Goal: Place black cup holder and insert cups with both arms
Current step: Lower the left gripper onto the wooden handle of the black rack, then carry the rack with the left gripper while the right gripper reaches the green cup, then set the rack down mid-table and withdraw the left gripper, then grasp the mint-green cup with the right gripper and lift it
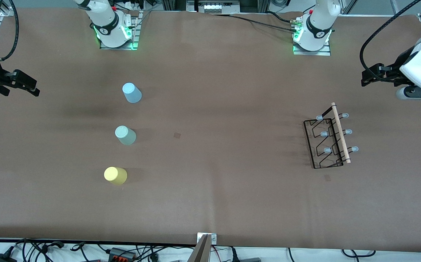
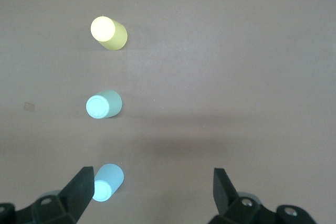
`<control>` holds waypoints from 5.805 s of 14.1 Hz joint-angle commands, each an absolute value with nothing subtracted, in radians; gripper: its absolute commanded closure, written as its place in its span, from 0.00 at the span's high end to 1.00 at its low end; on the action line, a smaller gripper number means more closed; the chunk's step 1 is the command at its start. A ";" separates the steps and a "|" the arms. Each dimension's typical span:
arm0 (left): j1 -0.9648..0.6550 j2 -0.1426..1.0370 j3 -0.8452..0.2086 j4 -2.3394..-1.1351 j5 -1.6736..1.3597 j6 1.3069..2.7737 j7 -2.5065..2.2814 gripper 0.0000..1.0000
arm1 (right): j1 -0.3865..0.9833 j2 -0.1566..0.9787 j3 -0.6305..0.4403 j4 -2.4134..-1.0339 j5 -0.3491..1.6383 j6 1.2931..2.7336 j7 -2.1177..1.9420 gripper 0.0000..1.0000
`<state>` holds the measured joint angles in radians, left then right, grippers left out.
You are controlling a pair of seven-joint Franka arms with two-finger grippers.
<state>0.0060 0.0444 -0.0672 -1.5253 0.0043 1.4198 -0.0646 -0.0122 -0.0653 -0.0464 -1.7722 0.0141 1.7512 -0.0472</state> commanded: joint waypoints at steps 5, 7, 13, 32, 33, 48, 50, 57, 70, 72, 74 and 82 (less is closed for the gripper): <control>0.011 0.011 -0.084 -1.897 -0.006 1.871 -0.058 1.00 | -0.021 -0.071 -0.038 -1.766 0.003 1.743 -0.049 1.00; 0.015 0.020 -0.084 -1.966 -0.002 1.963 -0.057 0.98 | -0.020 -0.071 -0.038 -1.764 0.005 1.743 -0.048 1.00; 0.064 0.124 -0.083 -2.056 0.002 2.181 -0.051 0.69 | -0.018 -0.069 -0.038 -1.764 0.005 1.744 -0.044 1.00; 0.083 0.155 -0.084 -2.141 0.002 2.257 -0.071 0.10 | 0.137 0.195 -0.037 -1.756 0.014 1.821 0.021 1.00; 0.083 0.155 -0.086 -2.141 0.002 2.244 -0.084 0.02 | 0.141 0.199 -0.037 -1.766 0.014 1.831 0.025 1.00; -0.125 0.408 -0.472 -1.603 0.008 1.967 -0.725 0.01 | 0.221 0.420 -0.037 -1.802 0.090 2.026 0.146 1.00; -0.202 0.495 -0.472 -1.507 0.060 1.968 -0.774 0.01 | 0.224 0.449 -0.035 -1.802 0.092 2.061 0.195 1.00; -0.360 0.701 -0.468 -1.309 0.221 1.983 -0.976 0.04 | 0.245 0.485 -0.035 -1.813 0.100 2.066 0.245 1.00; -0.145 0.519 -0.477 -1.318 0.302 1.761 -0.699 1.00 | 0.250 0.535 -0.037 -1.812 0.100 2.063 0.244 0.93; -0.036 0.479 -0.479 -1.318 0.298 1.659 -0.541 1.00 | 0.252 0.535 -0.035 -1.807 0.100 2.062 0.242 0.65; 0.043 0.443 -0.479 -1.315 0.298 1.573 -0.473 1.00 | 0.259 0.532 -0.037 -1.793 0.100 2.054 0.239 0.40; 0.058 0.093 0.009 -1.635 -0.008 1.685 0.087 1.00 | 0.348 0.525 -0.037 -1.444 0.107 1.781 0.239 0.31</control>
<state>0.1049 0.2502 -0.0812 -1.4690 0.0336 1.6406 0.0194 0.2850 0.5186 -0.0321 -1.5111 0.0912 1.8192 0.2342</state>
